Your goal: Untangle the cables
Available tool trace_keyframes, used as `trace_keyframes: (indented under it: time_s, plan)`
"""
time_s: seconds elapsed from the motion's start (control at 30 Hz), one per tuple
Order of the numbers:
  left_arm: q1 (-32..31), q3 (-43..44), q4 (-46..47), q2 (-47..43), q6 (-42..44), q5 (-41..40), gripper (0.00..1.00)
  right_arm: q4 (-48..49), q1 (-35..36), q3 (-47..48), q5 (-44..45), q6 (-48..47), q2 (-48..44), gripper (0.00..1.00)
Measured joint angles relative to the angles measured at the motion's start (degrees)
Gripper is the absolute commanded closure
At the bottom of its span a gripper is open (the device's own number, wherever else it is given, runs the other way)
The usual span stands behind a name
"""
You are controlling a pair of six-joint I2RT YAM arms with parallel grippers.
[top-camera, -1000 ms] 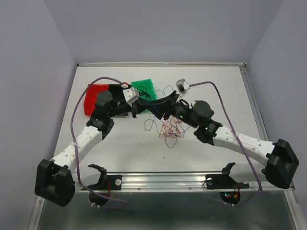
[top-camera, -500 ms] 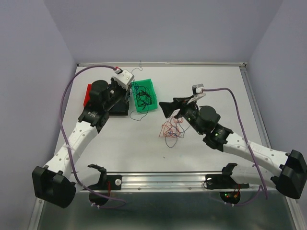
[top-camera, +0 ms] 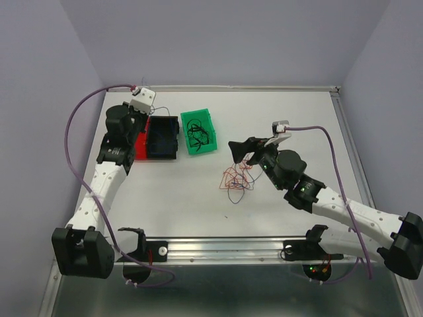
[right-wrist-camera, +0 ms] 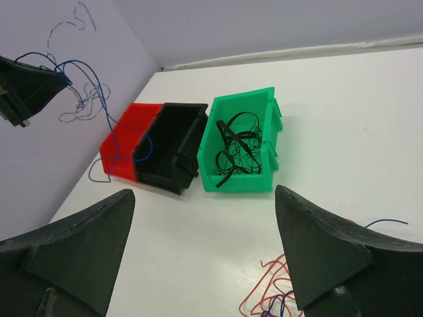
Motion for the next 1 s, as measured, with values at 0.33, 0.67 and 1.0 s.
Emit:
trace_keyframes:
  time_s: [0.33, 0.67, 1.0]
  plan:
    - [4.9, 0.24, 1.01, 6.38, 5.62, 2.69, 1.0, -0.07, 0.0, -0.15, 0.48, 0.0, -0.02, 0.09]
    - [4.35, 5.81, 0.52, 22.51, 5.86, 7.93, 1.0, -0.11, 0.0, -0.24, 0.9, -0.15, -0.66, 0.09]
    - [2.38, 15.1, -8.26, 39.43, 3.87, 3.72, 1.0, -0.13, 0.0, -0.24, 0.94, -0.15, -0.79, 0.09]
